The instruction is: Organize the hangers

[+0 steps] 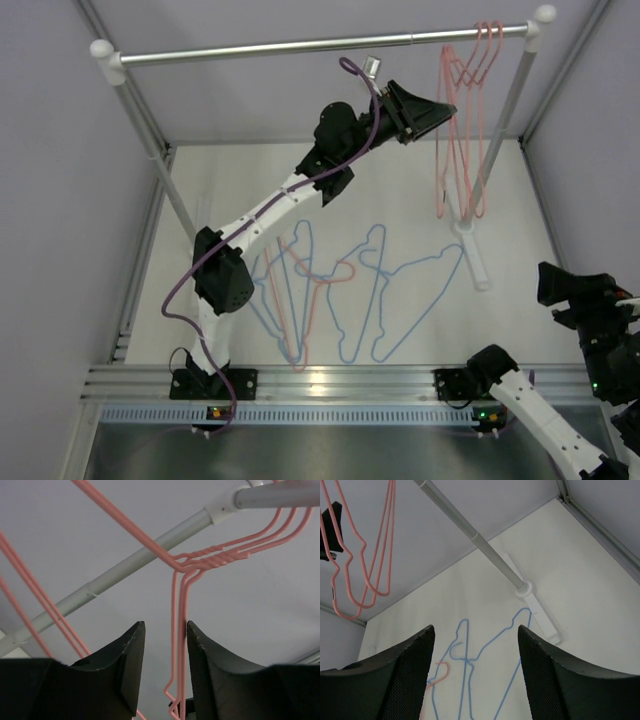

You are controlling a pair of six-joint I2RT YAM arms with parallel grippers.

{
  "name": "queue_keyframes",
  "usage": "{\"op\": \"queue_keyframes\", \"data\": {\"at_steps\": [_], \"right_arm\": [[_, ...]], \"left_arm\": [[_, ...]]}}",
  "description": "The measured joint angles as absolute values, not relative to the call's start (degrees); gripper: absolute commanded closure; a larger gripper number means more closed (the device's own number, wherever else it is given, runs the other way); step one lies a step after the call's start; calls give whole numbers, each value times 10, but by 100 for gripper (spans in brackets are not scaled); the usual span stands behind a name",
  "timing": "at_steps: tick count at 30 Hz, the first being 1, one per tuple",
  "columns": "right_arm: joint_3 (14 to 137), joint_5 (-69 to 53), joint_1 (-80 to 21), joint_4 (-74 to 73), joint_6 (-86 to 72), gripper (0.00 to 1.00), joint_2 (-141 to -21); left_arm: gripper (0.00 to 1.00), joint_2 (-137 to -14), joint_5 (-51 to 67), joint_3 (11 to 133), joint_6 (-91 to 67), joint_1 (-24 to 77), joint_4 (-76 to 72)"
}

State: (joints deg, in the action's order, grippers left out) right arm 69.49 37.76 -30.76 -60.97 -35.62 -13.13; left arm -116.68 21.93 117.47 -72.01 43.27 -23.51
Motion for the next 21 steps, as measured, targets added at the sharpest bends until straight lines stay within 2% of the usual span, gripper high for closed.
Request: {"op": "queue_keyframes", "data": {"at_steps": [4,11,16,21], "right_arm": [[694,379,-309,-610,-357,34,-128],[694,384,-310,-610,-358,34,-121],[692,391,-310,-609,-361,33,-119],[678,399,-311,-611,-361,32,-108]], "left_arm": [[49,-1165,224,1142,-719,433,-248],[45,-1119,236,1062,-699,433,-258],[44,-1013,236,949,-652,433,-264],[43,-848,208,793,-568,432,-229]]}}
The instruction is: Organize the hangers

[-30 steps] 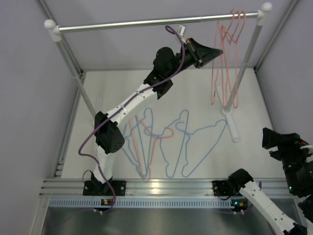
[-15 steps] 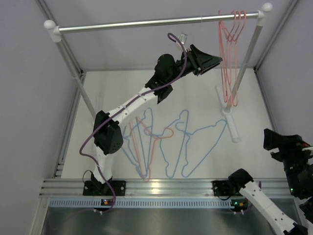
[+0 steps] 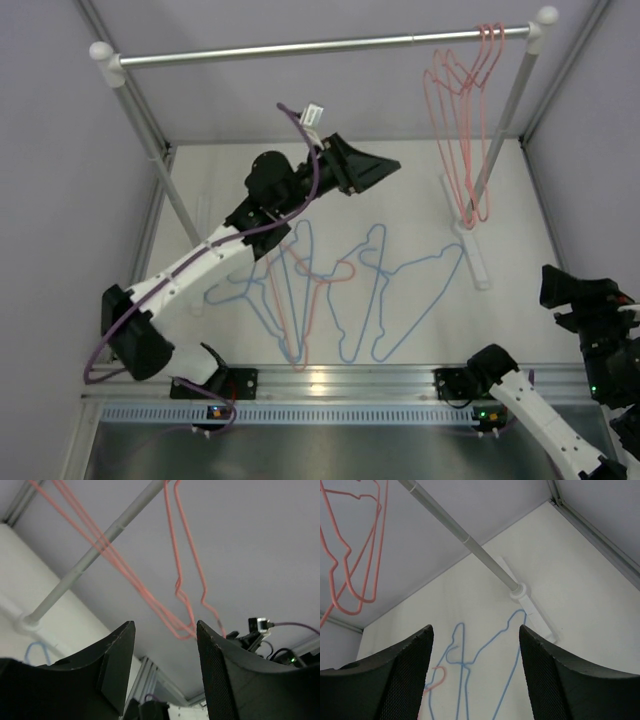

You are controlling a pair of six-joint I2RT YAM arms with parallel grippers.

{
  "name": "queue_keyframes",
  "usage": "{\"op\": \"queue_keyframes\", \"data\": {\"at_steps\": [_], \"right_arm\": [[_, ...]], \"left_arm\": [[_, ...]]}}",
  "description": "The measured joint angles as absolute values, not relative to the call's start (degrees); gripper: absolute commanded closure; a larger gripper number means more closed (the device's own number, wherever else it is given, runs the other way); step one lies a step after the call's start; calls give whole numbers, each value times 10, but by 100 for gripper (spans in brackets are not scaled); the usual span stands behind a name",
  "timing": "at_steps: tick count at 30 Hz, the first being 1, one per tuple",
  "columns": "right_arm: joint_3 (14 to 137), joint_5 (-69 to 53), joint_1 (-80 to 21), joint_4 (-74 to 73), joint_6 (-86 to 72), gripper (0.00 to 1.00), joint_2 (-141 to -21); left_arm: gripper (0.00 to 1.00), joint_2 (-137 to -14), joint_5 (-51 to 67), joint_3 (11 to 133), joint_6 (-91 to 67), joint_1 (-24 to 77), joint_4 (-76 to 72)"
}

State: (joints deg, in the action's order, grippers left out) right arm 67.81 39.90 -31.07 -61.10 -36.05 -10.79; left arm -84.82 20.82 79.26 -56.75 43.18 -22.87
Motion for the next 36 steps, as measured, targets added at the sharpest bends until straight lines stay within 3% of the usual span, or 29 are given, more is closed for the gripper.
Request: {"op": "queue_keyframes", "data": {"at_steps": [6,12,18,36], "right_arm": [[637,405,-311,-610,-367,29,-103],[576,404,-311,-610,-389,29,-103],[559,399,-311,-609,-406,28,-101],[559,383,-312,-609,-412,28,-98]], "left_arm": [[45,-675,123,622,-474,432,-96],[49,-608,4,467,-430,433,68],[52,-626,-103,371,-423,486,164],[57,-770,-243,364,-426,568,180]]}}
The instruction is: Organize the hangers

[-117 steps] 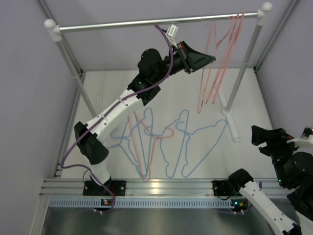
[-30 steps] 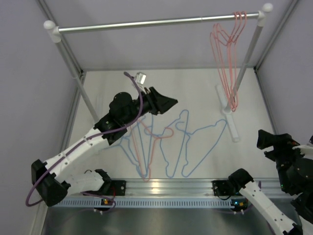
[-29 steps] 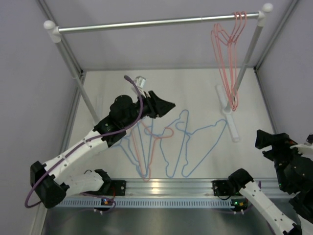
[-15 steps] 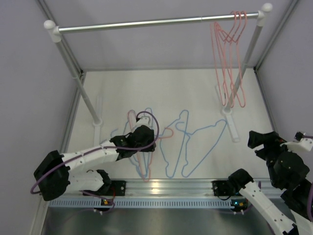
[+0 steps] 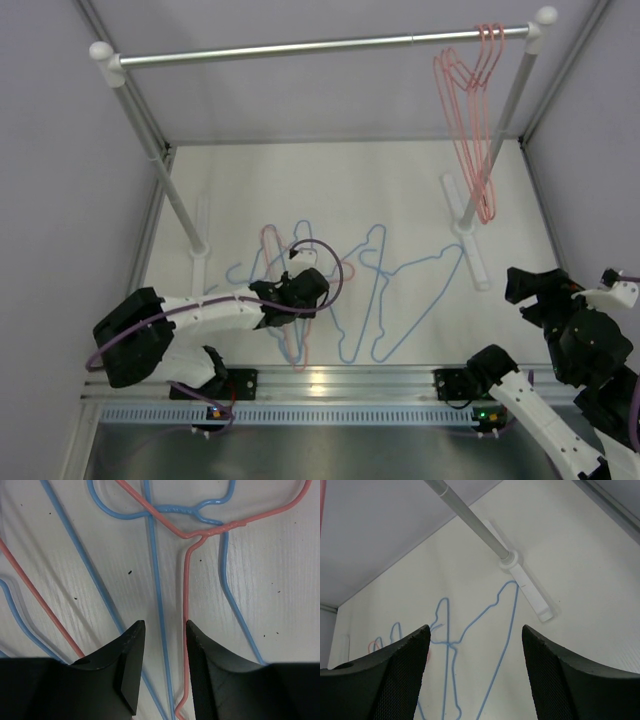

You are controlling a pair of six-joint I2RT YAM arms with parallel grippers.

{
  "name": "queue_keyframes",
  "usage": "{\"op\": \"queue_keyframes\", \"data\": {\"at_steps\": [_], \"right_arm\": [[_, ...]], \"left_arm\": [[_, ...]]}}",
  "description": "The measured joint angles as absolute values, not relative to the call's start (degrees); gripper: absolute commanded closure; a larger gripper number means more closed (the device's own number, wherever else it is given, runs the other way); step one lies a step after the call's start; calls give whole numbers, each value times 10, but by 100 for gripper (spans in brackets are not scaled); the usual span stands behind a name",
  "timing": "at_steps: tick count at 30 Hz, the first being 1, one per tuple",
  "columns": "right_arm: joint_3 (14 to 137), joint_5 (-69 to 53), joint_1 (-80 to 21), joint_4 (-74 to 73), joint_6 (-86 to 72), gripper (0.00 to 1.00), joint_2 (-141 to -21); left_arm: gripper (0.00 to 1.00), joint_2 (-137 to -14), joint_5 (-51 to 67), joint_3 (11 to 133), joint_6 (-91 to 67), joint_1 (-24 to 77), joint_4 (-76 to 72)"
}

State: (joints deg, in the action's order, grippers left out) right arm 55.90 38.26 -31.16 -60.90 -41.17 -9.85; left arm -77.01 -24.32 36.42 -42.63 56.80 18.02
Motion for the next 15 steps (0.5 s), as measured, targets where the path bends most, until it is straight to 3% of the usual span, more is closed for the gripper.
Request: {"op": "queue_keyframes", "data": {"at_steps": [15], "right_arm": [[559,378,-312,-609,-412,28,-97]], "left_arm": [[59,-820,-286,388,-418,615,176]]}}
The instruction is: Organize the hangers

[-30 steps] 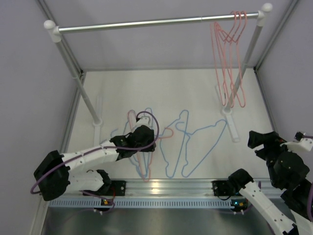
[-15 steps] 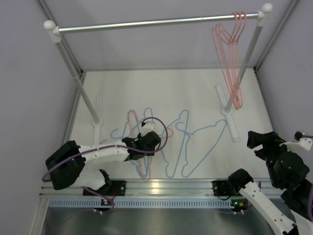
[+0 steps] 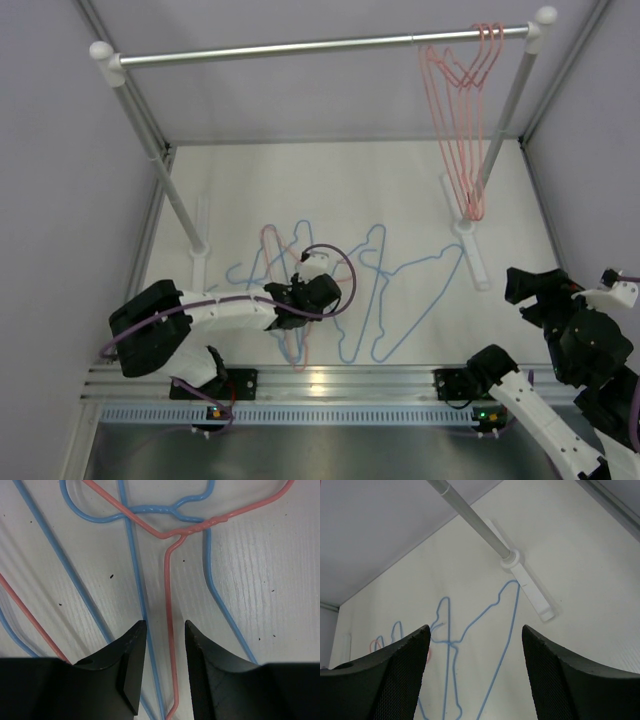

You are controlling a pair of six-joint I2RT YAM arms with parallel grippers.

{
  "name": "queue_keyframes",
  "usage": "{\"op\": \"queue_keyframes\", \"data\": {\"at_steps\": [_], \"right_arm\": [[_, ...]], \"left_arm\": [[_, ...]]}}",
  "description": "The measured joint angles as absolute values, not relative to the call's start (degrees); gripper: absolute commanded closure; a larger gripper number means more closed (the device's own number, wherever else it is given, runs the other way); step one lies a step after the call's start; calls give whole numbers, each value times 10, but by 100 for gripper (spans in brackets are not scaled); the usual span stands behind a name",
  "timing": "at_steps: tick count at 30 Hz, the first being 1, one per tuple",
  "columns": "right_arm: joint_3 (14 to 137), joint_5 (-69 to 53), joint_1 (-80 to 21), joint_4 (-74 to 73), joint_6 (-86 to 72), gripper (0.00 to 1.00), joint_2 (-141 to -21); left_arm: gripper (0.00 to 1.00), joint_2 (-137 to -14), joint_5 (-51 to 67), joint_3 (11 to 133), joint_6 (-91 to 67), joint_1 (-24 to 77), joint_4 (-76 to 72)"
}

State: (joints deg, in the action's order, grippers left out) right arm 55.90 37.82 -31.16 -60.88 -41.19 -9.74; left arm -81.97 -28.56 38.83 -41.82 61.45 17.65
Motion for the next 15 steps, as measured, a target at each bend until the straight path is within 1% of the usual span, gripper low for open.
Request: {"op": "queue_keyframes", "data": {"at_steps": [6,7,15], "right_arm": [[559,378,-312,-609,-412,29,-97],[559,377,-312,-609,-412,28,-97],[559,375,-312,-609,-412,28,-87]], "left_arm": [[60,-840,-291,400,-418,615,176],[62,-843,-292,402,-418,615,176],[62,-850,-298,405,-416,616,176]]}}
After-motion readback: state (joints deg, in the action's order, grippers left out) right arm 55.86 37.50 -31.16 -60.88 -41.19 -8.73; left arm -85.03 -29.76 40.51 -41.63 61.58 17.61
